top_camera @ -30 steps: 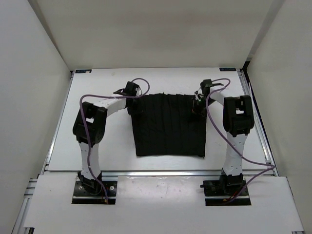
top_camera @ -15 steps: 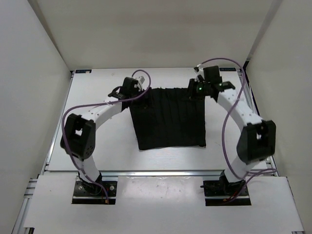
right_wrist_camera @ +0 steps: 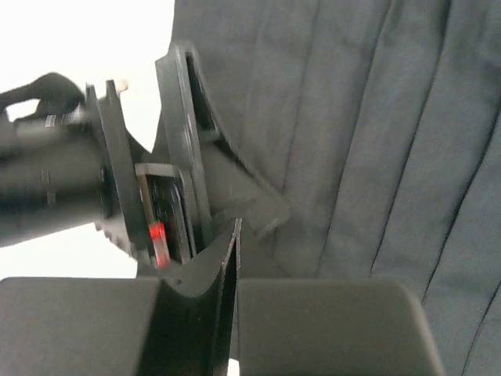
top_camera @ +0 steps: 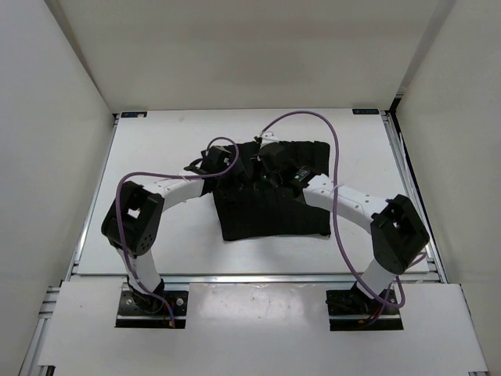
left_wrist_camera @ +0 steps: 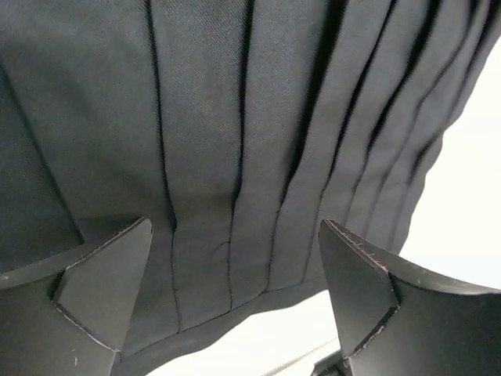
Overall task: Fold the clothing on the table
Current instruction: Flatten the skirt out
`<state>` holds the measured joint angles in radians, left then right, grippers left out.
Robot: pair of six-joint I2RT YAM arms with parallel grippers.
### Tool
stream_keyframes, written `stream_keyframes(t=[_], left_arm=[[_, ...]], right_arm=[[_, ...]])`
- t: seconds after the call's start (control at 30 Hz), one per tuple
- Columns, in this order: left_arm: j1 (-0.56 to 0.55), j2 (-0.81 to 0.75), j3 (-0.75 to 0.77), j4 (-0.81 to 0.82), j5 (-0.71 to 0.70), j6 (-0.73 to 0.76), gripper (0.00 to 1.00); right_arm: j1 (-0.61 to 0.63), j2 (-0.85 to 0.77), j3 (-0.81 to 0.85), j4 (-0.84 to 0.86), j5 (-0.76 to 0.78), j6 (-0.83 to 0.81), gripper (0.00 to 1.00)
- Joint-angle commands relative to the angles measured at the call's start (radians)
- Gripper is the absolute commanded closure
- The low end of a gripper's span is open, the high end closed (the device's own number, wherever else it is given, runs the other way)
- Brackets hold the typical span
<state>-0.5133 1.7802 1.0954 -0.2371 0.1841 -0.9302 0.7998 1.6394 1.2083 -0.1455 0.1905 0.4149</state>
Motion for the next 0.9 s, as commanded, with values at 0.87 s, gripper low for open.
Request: stream_keyframes(t=[0.87], left_arm=[[-0.030,-0.059,0.231,-0.296,-0.331,-0.087,0.01]], right_arm=[[0.093,-0.066,-0.182,0.450,0.308,0.102,1.00]])
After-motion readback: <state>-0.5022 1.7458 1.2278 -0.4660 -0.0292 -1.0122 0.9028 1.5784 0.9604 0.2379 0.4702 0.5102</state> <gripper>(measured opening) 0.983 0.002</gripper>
